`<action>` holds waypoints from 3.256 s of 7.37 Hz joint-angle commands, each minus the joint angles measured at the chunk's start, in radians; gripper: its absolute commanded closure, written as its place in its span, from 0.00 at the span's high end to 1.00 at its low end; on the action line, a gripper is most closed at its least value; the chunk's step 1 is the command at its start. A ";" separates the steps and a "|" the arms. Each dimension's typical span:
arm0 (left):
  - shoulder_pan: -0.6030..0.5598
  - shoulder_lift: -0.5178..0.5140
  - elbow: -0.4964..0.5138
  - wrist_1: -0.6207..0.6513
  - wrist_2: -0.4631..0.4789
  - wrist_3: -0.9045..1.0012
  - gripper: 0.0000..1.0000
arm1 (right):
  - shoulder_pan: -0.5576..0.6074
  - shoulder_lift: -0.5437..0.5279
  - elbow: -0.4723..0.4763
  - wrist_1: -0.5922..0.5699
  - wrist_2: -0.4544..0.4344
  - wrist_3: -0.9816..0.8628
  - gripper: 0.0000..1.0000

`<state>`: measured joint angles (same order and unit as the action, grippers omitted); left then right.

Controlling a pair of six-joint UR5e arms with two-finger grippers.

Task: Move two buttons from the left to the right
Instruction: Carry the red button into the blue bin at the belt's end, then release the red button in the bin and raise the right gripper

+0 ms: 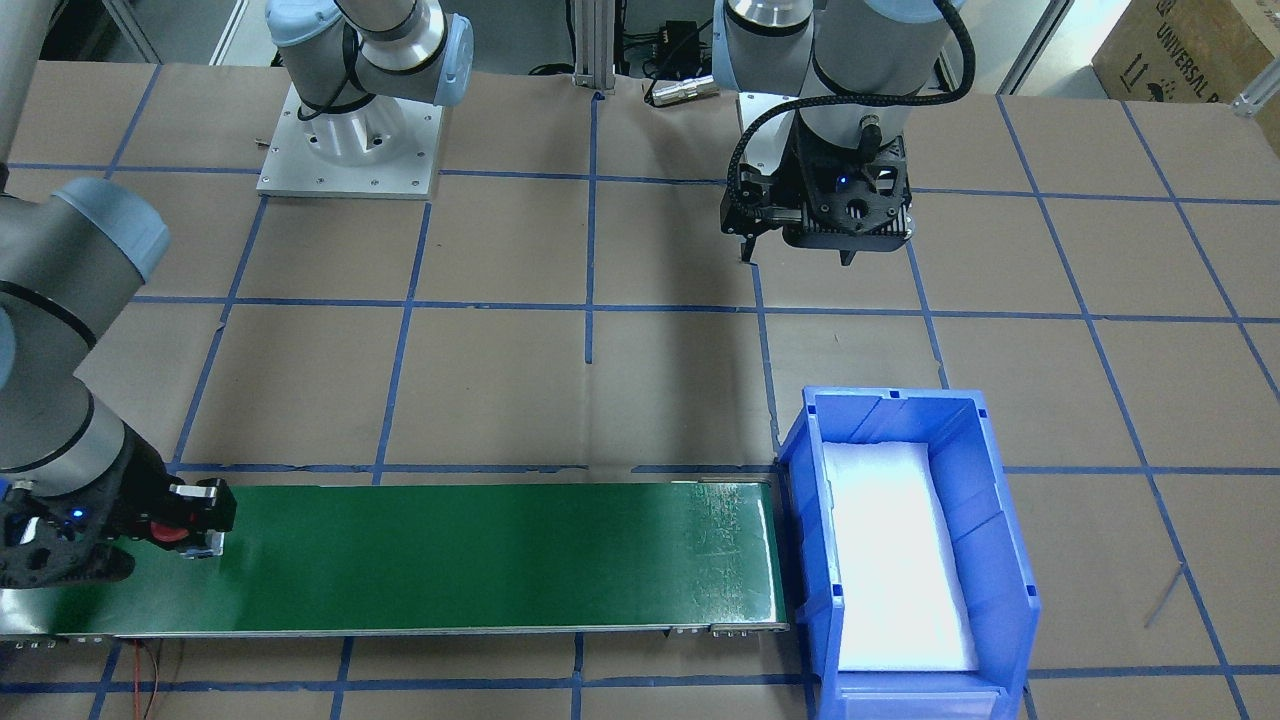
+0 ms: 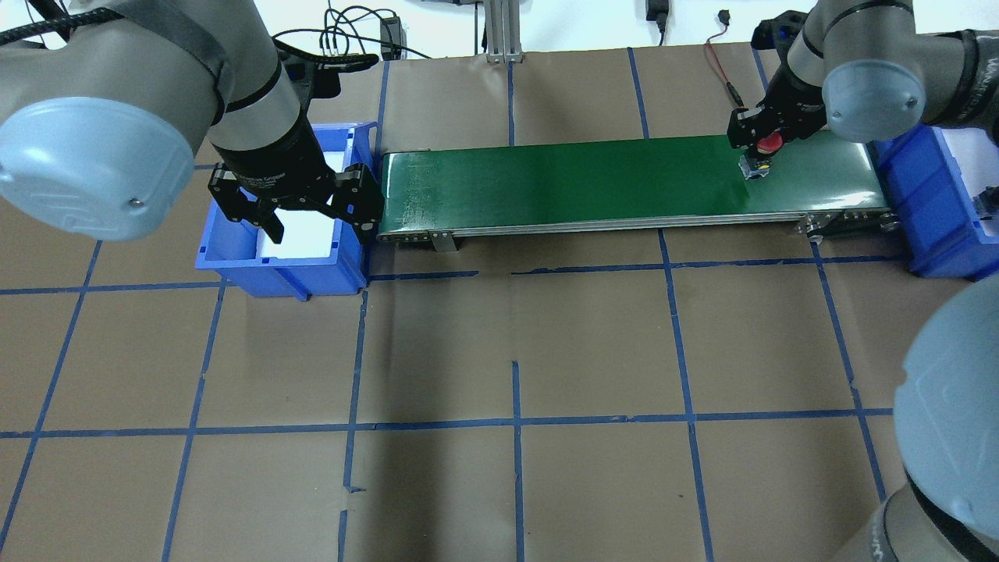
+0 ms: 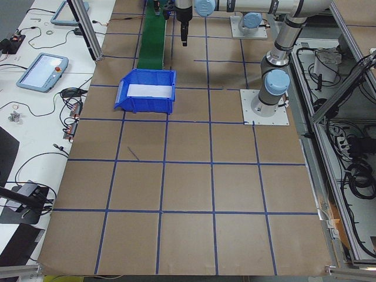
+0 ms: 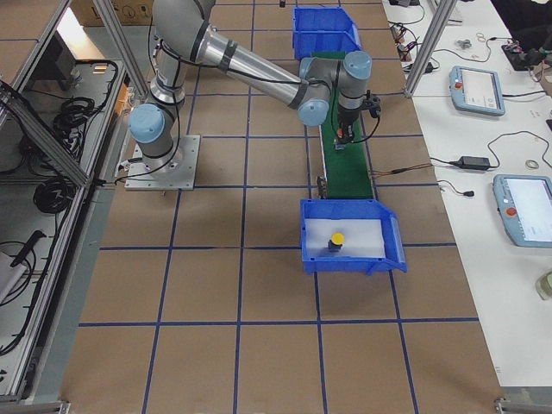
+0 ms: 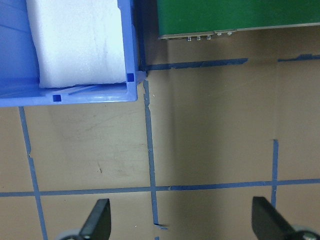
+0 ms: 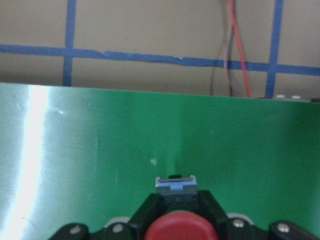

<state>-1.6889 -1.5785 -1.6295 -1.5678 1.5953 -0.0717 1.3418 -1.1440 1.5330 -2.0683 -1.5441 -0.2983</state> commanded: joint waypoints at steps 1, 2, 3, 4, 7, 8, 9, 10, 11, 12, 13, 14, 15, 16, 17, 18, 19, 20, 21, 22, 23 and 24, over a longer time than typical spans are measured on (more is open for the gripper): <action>0.000 0.000 -0.003 -0.001 0.000 0.000 1.00 | -0.131 -0.046 -0.028 0.002 0.012 -0.126 0.31; -0.001 0.000 -0.003 -0.001 -0.001 0.000 1.00 | -0.203 -0.078 -0.027 0.004 0.016 -0.169 0.31; -0.002 0.000 -0.004 -0.001 -0.002 0.000 1.00 | -0.275 -0.088 -0.034 0.002 0.031 -0.236 0.31; -0.002 0.000 -0.004 -0.001 -0.002 0.000 1.00 | -0.365 -0.086 -0.048 0.000 0.062 -0.324 0.31; -0.002 0.000 -0.004 -0.001 -0.003 0.000 1.00 | -0.483 -0.008 -0.089 -0.004 0.160 -0.381 0.32; -0.002 0.000 -0.006 -0.001 -0.003 0.000 1.00 | -0.486 0.038 -0.129 -0.007 0.162 -0.384 0.32; -0.002 -0.002 -0.006 -0.001 -0.003 0.000 1.00 | -0.486 0.087 -0.187 -0.021 0.174 -0.378 0.32; -0.002 0.000 -0.006 -0.001 -0.003 0.000 1.00 | -0.486 0.139 -0.239 -0.023 0.179 -0.377 0.34; -0.002 0.000 -0.006 -0.004 -0.003 0.000 1.00 | -0.486 0.167 -0.240 -0.026 0.183 -0.377 0.34; -0.002 0.000 -0.006 -0.005 -0.002 0.000 1.00 | -0.486 0.179 -0.232 -0.026 0.189 -0.368 0.34; -0.002 0.000 -0.007 -0.005 -0.003 0.000 1.00 | -0.486 0.199 -0.208 -0.026 0.188 -0.366 0.35; -0.002 0.000 -0.007 -0.005 -0.003 0.000 1.00 | -0.486 0.207 -0.196 -0.026 0.177 -0.364 0.35; -0.002 0.000 -0.007 -0.005 -0.003 0.000 1.00 | -0.486 0.216 -0.195 -0.035 0.177 -0.363 0.35; -0.002 0.000 -0.009 -0.005 -0.003 0.000 1.00 | -0.486 0.230 -0.195 -0.047 0.179 -0.364 0.35; -0.002 0.000 -0.009 -0.005 -0.003 0.000 1.00 | -0.486 0.230 -0.197 -0.056 0.179 -0.364 0.38; -0.002 0.000 -0.009 -0.005 -0.003 0.000 1.00 | -0.486 0.230 -0.197 -0.055 0.186 -0.364 0.69; -0.002 0.000 -0.007 -0.005 -0.002 0.000 1.00 | -0.486 0.225 -0.197 -0.055 0.188 -0.363 0.97; -0.002 0.000 -0.006 -0.005 -0.002 0.000 1.00 | -0.486 0.224 -0.197 -0.055 0.188 -0.364 0.99; -0.002 0.000 -0.006 -0.005 0.000 0.000 1.00 | -0.486 0.222 -0.195 -0.055 0.188 -0.366 1.00; -0.002 0.000 -0.006 -0.005 0.000 0.000 1.00 | -0.486 0.193 -0.194 -0.052 0.185 -0.361 1.00; -0.002 0.000 -0.006 -0.005 0.000 0.000 1.00 | -0.486 0.131 -0.186 -0.038 0.171 -0.358 1.00; -0.002 0.002 -0.006 -0.006 -0.001 0.000 1.00 | -0.486 0.047 -0.165 0.037 0.145 -0.358 1.00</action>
<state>-1.6905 -1.5780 -1.6353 -1.5726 1.5950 -0.0721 0.8560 -1.0050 1.3485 -2.0957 -1.3731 -0.6581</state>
